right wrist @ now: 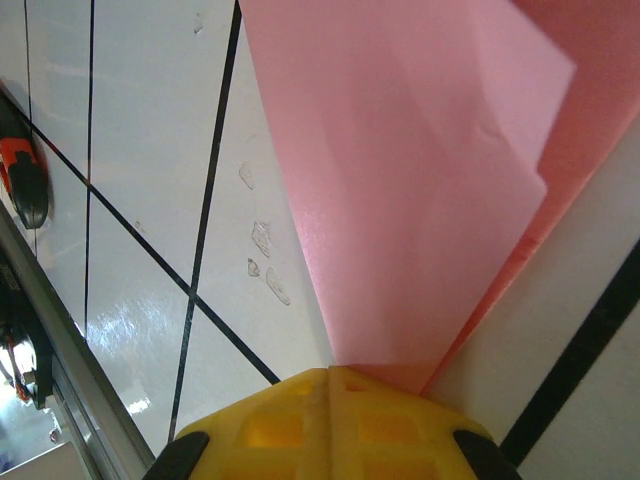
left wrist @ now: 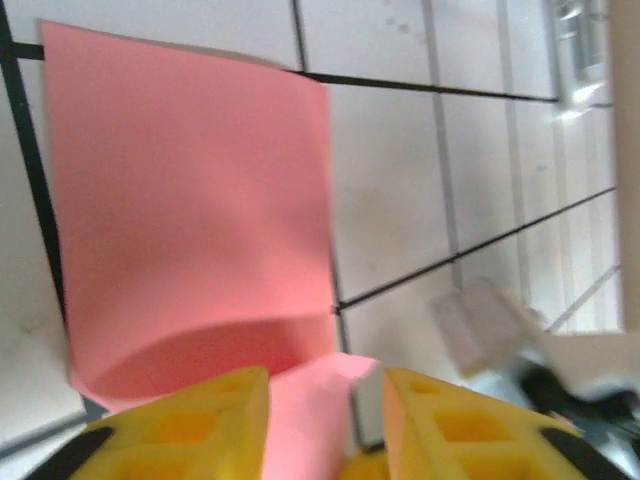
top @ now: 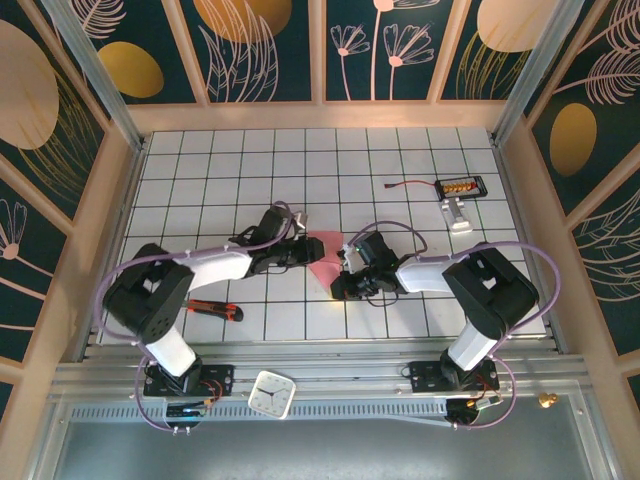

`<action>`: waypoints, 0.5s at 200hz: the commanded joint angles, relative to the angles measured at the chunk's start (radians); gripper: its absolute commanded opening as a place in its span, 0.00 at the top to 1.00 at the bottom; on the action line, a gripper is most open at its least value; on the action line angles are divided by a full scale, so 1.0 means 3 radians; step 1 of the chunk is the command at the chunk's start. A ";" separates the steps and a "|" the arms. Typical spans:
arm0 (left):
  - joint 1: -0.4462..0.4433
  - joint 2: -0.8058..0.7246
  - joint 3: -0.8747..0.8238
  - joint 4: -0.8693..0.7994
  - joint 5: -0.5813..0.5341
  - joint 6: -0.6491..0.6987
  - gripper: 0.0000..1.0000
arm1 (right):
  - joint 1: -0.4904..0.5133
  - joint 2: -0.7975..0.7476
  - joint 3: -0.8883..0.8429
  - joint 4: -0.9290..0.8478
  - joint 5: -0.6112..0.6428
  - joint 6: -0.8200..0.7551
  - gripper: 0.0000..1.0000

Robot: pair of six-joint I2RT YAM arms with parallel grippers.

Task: Fold a paper plane with a square sheet of paper (pick it up from the middle)
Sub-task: Third fold the triangle at the center of the table.

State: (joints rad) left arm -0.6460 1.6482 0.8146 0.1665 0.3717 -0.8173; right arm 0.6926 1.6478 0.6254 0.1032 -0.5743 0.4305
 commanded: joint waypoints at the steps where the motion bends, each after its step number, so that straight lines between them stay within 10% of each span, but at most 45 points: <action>1: 0.0001 -0.0170 -0.0231 0.0066 0.0206 -0.0229 0.78 | -0.0004 0.0085 -0.0175 -0.0468 0.0206 0.0066 1.00; 32: -0.0103 -0.0131 -0.0337 0.0152 0.0486 -0.0353 1.00 | -0.0006 0.0069 -0.0183 -0.0483 0.0235 0.0066 1.00; 100: -0.0243 0.0198 -0.0356 0.0518 0.0644 -0.0698 1.00 | -0.0003 0.0079 -0.0183 -0.0478 0.0253 0.0049 1.00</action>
State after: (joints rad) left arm -0.7151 1.6806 0.7216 0.2516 0.5285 -0.9657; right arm 0.6926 1.6444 0.6209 0.1059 -0.5732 0.4465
